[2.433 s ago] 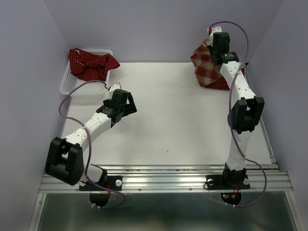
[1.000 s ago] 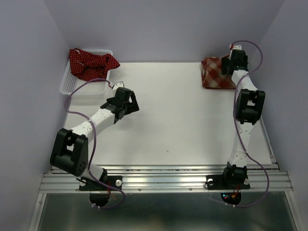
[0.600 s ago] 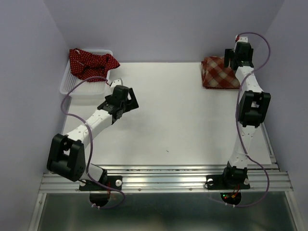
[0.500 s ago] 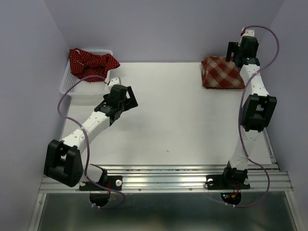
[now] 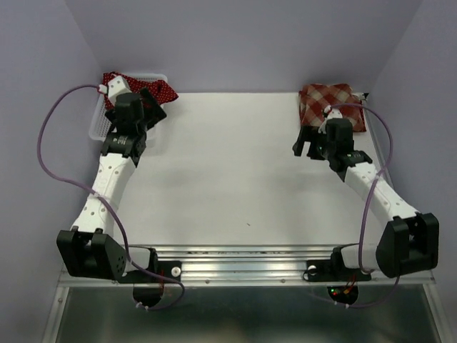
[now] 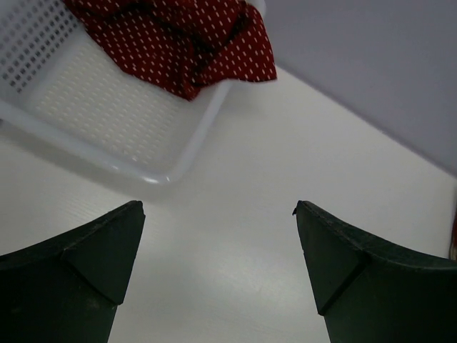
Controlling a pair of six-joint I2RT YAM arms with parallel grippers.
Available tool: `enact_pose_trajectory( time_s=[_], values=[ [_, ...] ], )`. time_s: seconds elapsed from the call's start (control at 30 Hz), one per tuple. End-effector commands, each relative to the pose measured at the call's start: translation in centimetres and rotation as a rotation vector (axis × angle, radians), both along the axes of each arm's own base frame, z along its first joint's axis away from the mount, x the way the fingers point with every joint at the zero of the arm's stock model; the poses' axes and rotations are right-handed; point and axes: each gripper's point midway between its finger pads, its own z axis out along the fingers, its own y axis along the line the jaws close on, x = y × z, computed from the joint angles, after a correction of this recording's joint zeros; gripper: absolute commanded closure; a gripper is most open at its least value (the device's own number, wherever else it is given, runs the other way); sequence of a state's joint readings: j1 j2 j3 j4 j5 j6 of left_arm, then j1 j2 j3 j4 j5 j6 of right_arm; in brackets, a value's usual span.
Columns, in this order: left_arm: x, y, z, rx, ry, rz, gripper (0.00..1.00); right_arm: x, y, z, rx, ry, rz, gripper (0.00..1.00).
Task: Fold and stack the skirts
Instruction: Neatly place the folded skirt to the corner, then grab the skirt from the pile
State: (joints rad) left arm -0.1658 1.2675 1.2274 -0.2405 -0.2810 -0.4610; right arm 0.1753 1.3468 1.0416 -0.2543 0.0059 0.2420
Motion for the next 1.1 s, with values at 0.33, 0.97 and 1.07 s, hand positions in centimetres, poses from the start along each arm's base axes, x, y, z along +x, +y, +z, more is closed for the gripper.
enact_pose_trajectory(
  time_s=[0.33, 0.97, 1.07],
  values=[
    [21.5, 14.3, -2.9, -0.104, 0.049, 0.058, 0.01, -3.8, 1.1, -0.5, 0.188, 0.013, 0.014, 0.0],
    [33.0, 16.6, -17.4, -0.449, -0.19, 0.099, 0.02, -2.6, 0.7, -4.2, 0.143, 0.097, -0.01, 0.0],
    [34.1, 15.9, -18.2, -0.53, -0.264, 0.065, 0.01, -2.6, 0.7, -4.7, 0.137, 0.11, -0.009, 0.0]
  ],
)
